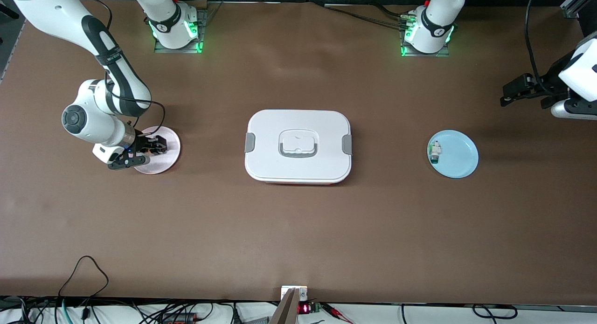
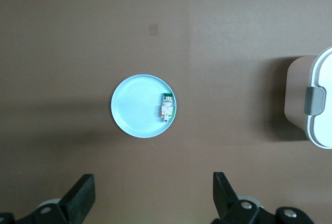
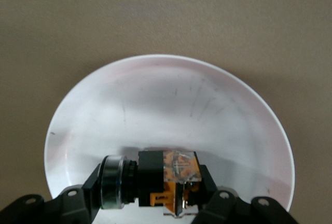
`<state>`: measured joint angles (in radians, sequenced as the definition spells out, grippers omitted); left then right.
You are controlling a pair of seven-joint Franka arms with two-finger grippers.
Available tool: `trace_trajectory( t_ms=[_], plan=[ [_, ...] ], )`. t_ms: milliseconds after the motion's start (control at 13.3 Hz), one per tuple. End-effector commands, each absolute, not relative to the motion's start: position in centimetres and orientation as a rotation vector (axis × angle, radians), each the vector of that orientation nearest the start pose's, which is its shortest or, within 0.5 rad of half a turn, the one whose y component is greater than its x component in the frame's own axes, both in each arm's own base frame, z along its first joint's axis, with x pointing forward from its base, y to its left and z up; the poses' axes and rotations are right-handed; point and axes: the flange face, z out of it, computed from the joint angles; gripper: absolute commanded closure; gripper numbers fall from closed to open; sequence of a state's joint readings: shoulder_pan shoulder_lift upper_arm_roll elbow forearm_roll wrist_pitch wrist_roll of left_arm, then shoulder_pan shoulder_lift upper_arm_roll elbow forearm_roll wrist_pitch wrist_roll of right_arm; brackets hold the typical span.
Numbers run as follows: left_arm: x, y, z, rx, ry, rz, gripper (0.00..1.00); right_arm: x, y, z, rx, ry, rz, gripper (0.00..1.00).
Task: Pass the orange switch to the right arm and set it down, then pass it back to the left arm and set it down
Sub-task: 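Lift the switch off the pink plate with the right gripper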
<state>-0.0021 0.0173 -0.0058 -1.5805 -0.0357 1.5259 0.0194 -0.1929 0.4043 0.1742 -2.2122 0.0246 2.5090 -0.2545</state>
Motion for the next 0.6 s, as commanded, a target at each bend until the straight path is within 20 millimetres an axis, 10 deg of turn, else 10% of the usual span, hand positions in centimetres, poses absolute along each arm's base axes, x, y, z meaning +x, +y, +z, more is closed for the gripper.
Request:
trace_trajectory(
  t_ms=[0,526],
  plan=[
    [55.4,-1.0,61.2,-3.193,0.029,0.12,0.0,54.8,-0.8,22.4,-3.019,-0.381,0.041,0.72],
    [55.5,-0.9,61.2,-3.194,0.044,0.117,0.0,61.1,4.6,37.6,-2.949,-0.653,-0.046,0.76]
  ],
)
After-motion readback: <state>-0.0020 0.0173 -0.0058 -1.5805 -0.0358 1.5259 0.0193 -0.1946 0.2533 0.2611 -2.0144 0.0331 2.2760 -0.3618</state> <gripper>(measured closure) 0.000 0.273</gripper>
